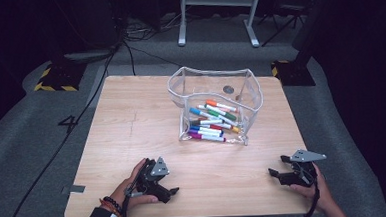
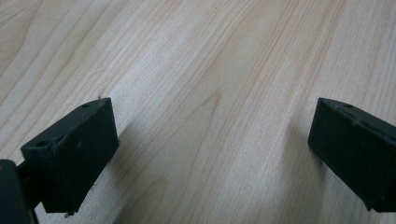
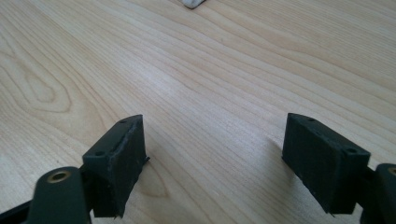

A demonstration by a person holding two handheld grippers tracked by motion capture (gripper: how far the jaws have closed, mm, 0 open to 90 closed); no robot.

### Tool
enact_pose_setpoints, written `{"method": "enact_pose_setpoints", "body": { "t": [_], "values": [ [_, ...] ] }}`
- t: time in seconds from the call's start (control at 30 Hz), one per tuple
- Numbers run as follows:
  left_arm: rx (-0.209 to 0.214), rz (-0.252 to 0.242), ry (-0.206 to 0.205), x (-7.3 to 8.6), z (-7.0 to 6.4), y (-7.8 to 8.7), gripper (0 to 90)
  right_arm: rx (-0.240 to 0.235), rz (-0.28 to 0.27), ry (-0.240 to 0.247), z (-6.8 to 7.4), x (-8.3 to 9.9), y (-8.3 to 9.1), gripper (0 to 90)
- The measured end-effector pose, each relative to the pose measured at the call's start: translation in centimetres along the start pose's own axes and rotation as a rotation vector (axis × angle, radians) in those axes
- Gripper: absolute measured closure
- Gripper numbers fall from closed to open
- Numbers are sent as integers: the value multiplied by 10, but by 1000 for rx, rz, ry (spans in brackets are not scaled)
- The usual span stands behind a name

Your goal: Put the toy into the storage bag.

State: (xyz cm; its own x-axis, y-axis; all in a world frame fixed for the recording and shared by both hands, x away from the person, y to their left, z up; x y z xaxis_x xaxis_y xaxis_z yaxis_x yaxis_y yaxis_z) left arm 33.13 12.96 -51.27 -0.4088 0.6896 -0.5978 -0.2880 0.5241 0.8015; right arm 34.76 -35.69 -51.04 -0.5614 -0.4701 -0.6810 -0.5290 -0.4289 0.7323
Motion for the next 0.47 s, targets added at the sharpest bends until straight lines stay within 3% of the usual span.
{"method": "enact_pose_setpoints", "body": {
  "t": [0.47],
  "values": [
    [3,1,-3,0,1,0,17,0,1,-2,0,0,0,218]
  ]
}}
Point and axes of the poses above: each handheld gripper's, and its own axes: y roughly backward along the jaws, x roughly out of its underside, z roughly to its left, the point moved 1 cm from there along -y, roughly forward along the jaws, and after that the axes turned 5 degrees about z, right-handed, at the moved point
